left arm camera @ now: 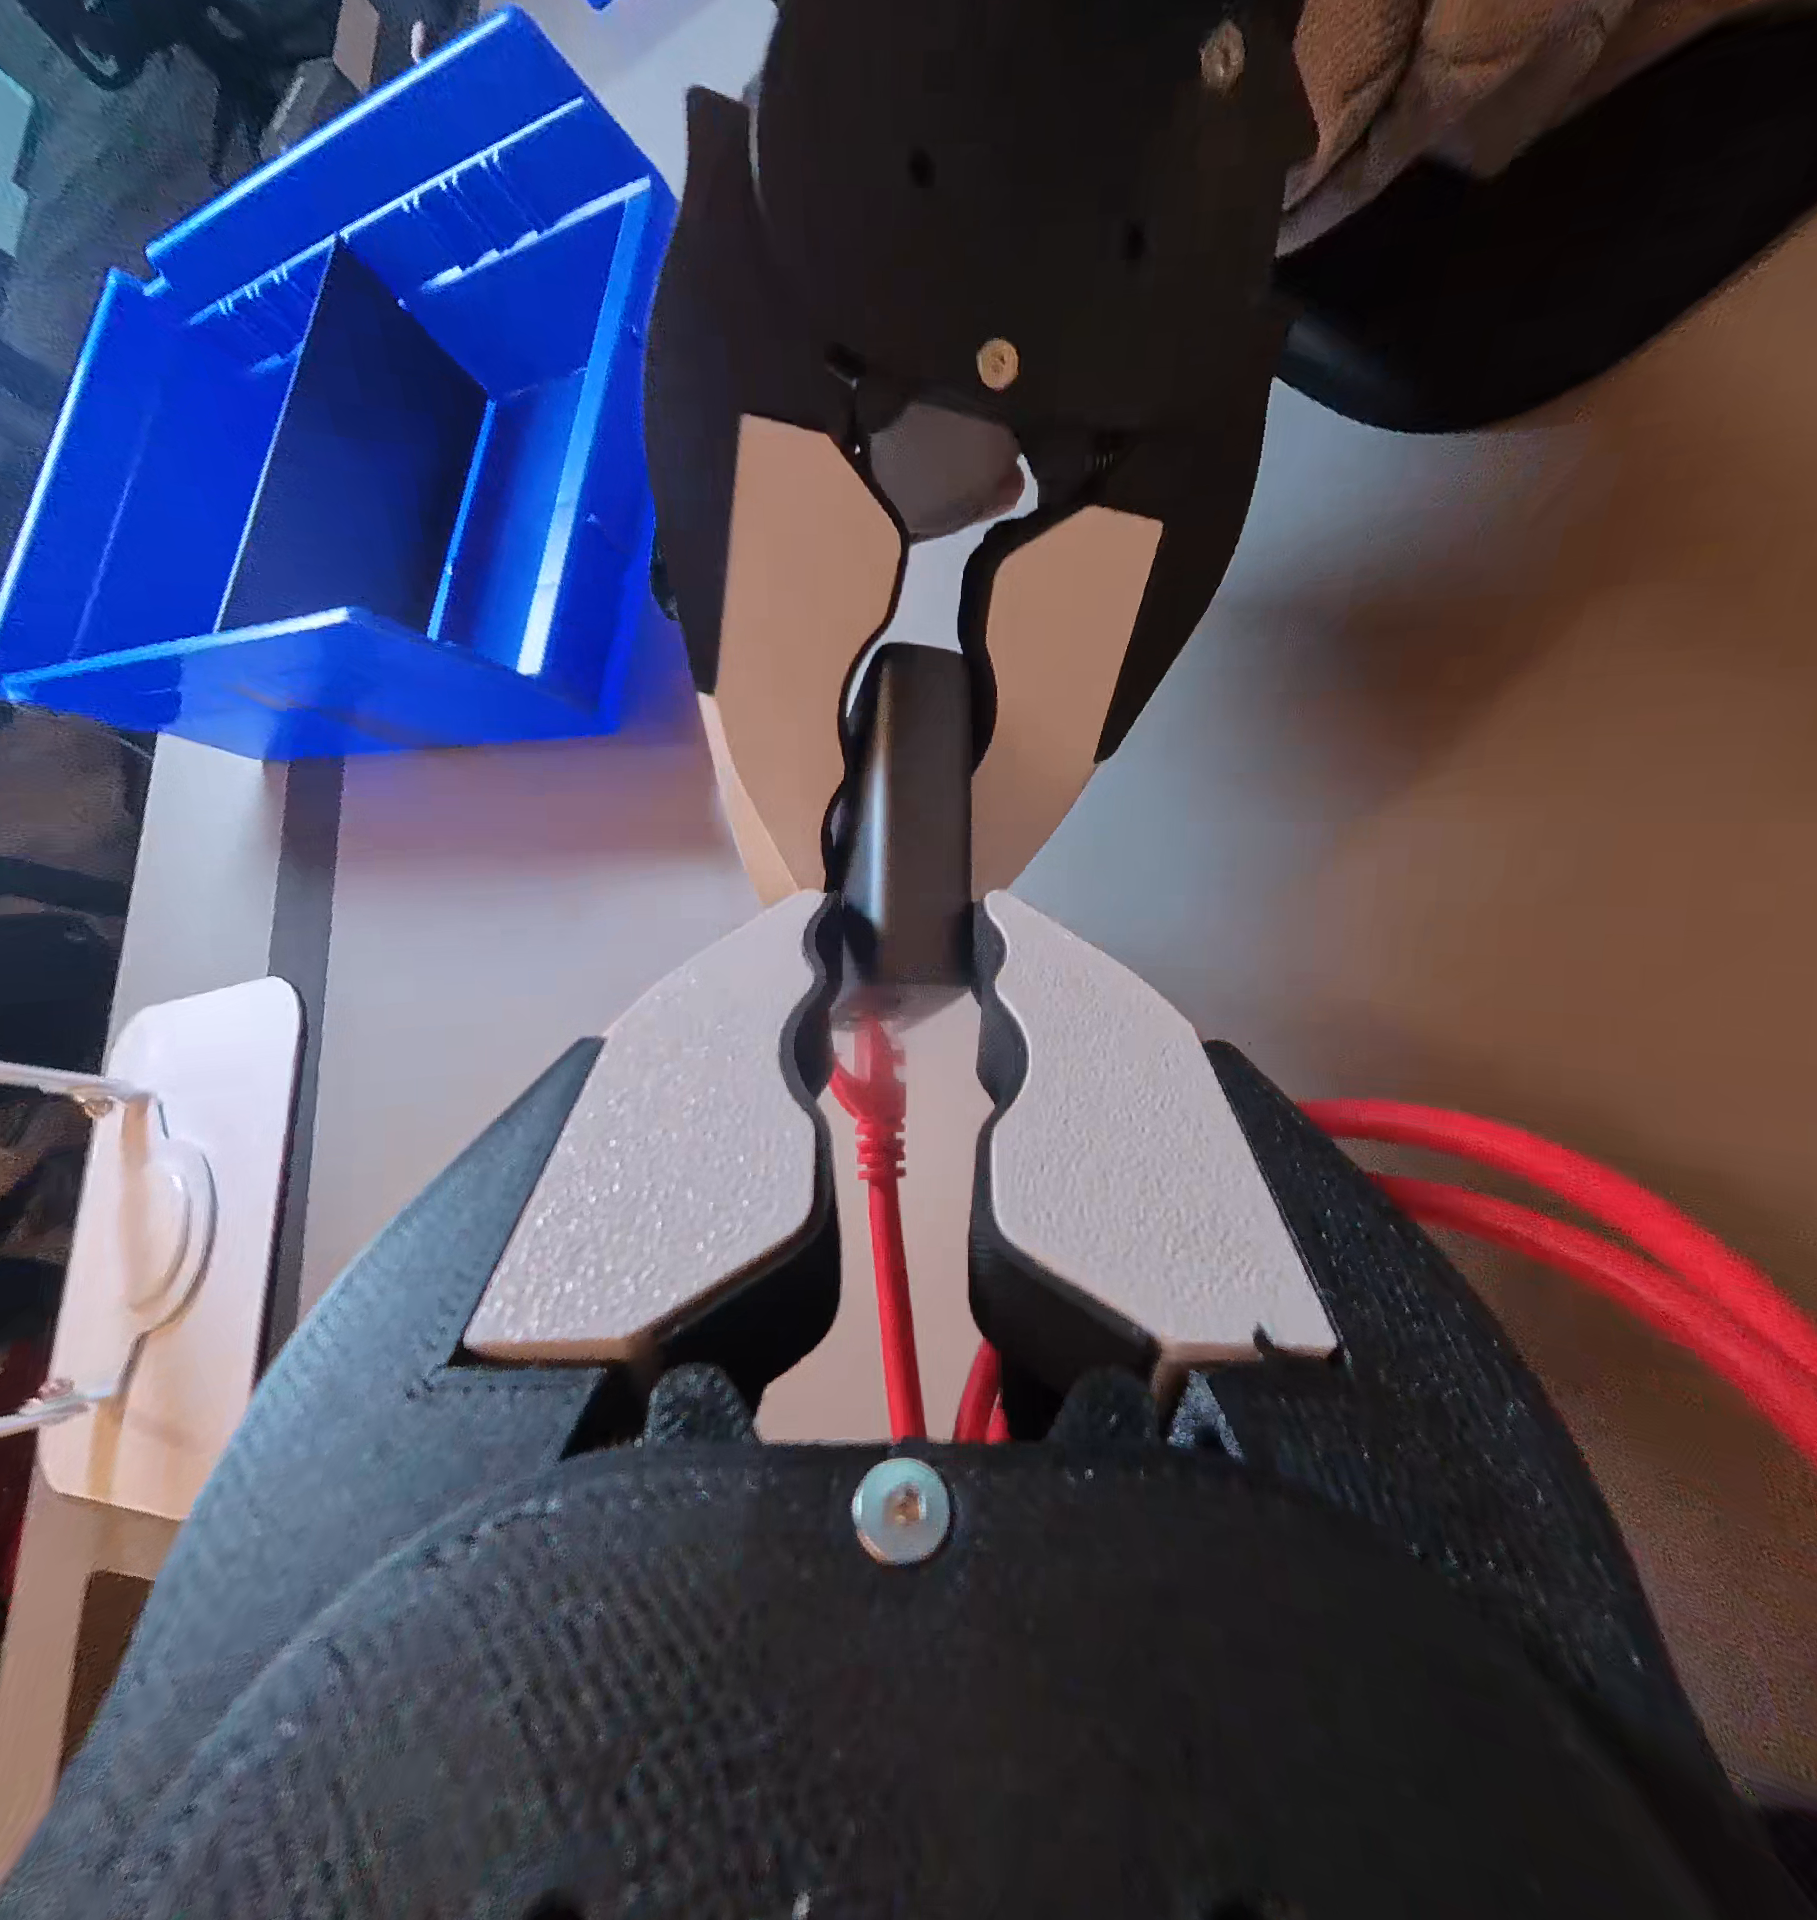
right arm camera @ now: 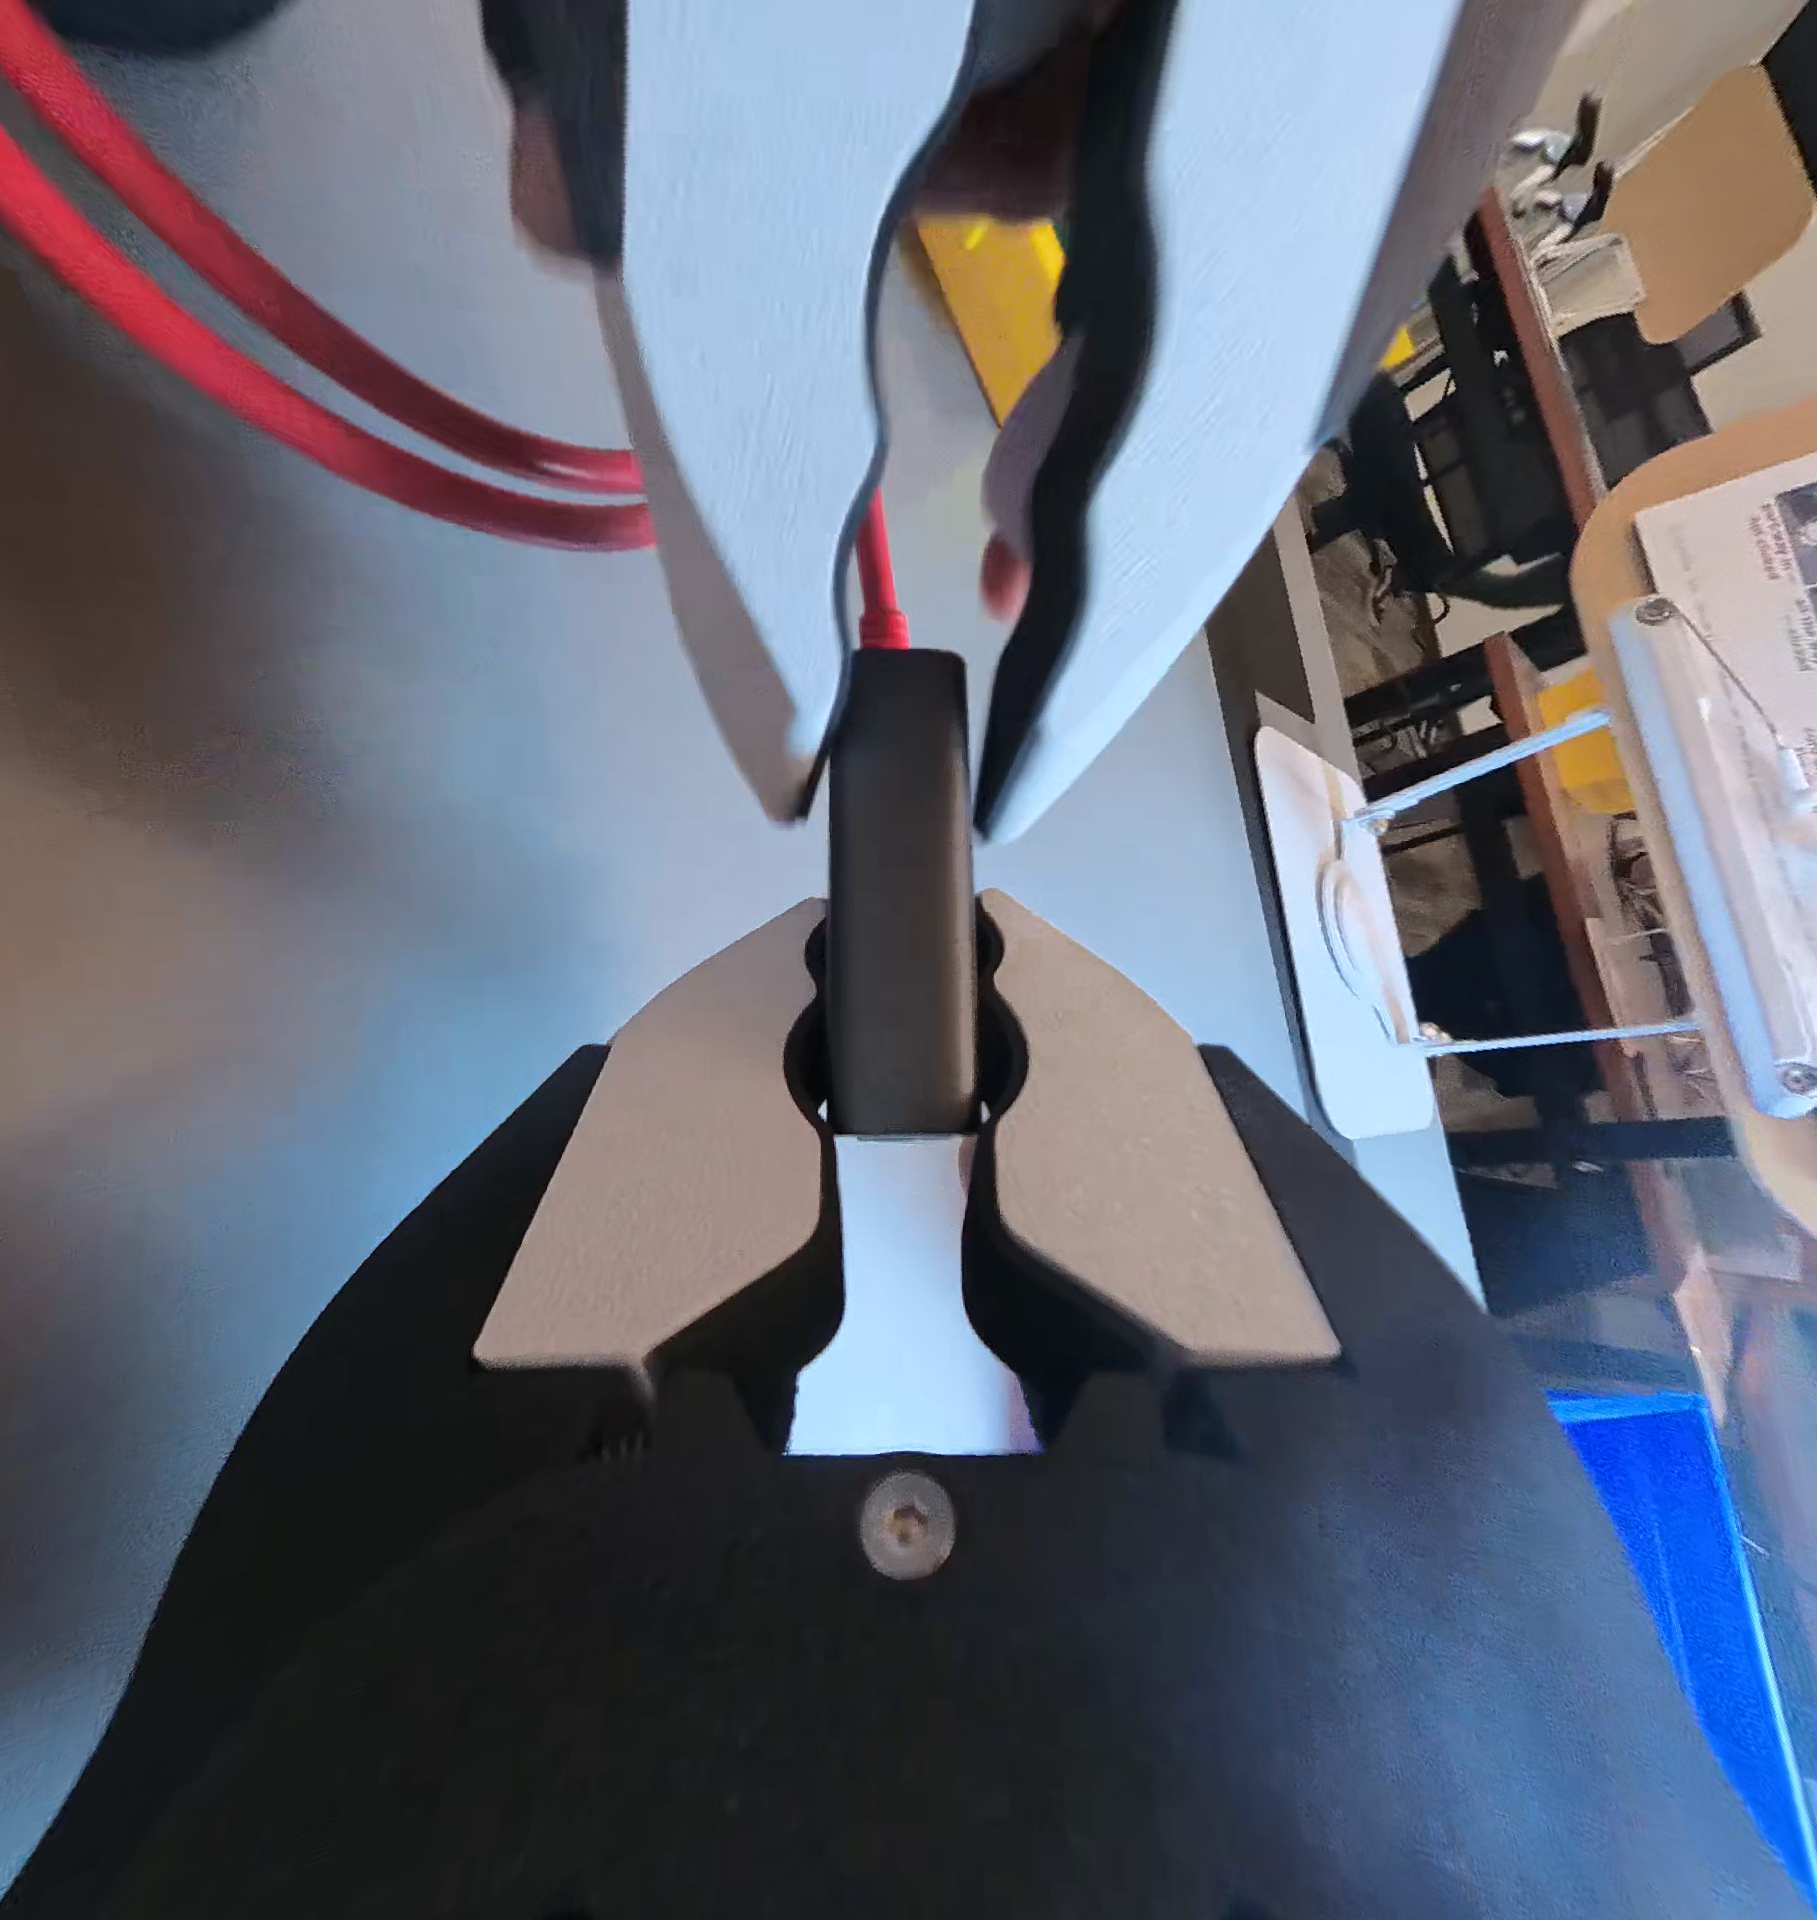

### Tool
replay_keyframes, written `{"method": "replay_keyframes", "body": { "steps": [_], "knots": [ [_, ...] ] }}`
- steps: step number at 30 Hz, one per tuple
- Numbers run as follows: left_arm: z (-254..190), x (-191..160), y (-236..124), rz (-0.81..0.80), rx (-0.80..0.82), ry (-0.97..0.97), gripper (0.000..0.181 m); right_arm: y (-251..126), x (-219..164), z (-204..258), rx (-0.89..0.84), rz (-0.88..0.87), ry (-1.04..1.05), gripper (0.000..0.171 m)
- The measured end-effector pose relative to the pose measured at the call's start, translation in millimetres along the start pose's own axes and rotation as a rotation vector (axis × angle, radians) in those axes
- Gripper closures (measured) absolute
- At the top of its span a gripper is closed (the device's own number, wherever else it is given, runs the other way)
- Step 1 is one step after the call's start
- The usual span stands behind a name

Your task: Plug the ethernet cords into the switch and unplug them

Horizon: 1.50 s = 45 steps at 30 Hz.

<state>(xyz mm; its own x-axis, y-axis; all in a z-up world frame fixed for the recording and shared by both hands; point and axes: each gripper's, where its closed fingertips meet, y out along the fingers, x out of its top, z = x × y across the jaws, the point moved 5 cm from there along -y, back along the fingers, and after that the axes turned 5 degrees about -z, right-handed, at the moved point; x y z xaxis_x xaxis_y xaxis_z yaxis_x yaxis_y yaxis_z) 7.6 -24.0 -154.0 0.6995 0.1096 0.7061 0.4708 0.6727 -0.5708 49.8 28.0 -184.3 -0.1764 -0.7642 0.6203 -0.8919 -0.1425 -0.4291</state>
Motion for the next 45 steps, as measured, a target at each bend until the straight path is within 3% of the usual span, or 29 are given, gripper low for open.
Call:
{"method": "replay_keyframes", "body": {
  "steps": [3, 7, 10, 13, 15, 20, 23, 25, 28, 32, 34, 38, 42, 45],
  "knots": [
    [2.2, 3.7, -6.5, -0.051, 0.022, 0.089, 0.16, -8.4, 10.3, -2.2, 0.011, -0.095, 0.077, 0.149],
    [10.9, 25.7, -37.7, -0.429, -0.038, 0.01, 0.161, -42.9, 39.9, -21.8, 0.026, -0.484, 0.275, 0.146],
    [14.5, 34.9, -57.5, -0.679, -0.084, -0.051, 0.161, -58.0, 45.1, -32.0, 0.02, -0.598, 0.36, 0.139],
    [12.7, 35.7, -57.4, -0.797, -0.121, -0.09, 0.161, -59.8, 51.5, -30.9, 0.028, -0.642, 0.383, 0.139],
    [13.3, 30.5, -51.4, -0.798, -0.119, -0.098, 0.161, -58.7, 56.0, -26.8, 0.043, -0.655, 0.38, 0.151],
    [23.2, 9.7, -35.6, -0.589, -0.025, -0.067, 0.16, -52.7, 42.3, -31.0, 0.008, -0.515, 0.359, 0.152],
    [30.1, 12.4, -42.3, -0.547, 0.063, -0.017, 0.158, -50.0, 32.6, -34.2, -0.057, -0.383, 0.291, 0.152],
    [32.0, 18.2, -47.6, -0.483, 0.144, 0.075, 0.155, -47.0, 30.0, -34.4, -0.093, -0.305, 0.248, 0.152],
    [28.9, 23.3, -47.9, -0.252, 0.265, 0.296, 0.144, -41.6, 30.3, -31.4, -0.158, -0.171, 0.122, 0.152],
    [13.8, 23.7, -35.1, -0.076, 0.307, 0.517, 0.154, -37.3, 43.4, -24.0, -0.202, -0.099, 0.014, 0.152],
    [13.7, 23.6, -36.1, -0.111, 0.297, 0.508, 0.157, -37.4, 44.2, -23.5, -0.237, -0.073, -0.044, 0.151],
    [18.3, 30.6, -57.3, -0.392, 0.195, 0.327, 0.159, -56.5, 51.5, -34.5, -0.164, -0.318, 0.158, 0.148],
    [20.4, 36.5, -78.9, -0.629, 0.114, 0.212, 0.159, -56.1, 26.9, -33.7, -0.079, -0.296, 0.157, 0.134],
    [20.8, 33.1, -79.9, -0.671, 0.074, 0.181, 0.159, -53.2, 24.9, -30.4, -0.08, -0.322, 0.133, 0.166]
  ]
}}
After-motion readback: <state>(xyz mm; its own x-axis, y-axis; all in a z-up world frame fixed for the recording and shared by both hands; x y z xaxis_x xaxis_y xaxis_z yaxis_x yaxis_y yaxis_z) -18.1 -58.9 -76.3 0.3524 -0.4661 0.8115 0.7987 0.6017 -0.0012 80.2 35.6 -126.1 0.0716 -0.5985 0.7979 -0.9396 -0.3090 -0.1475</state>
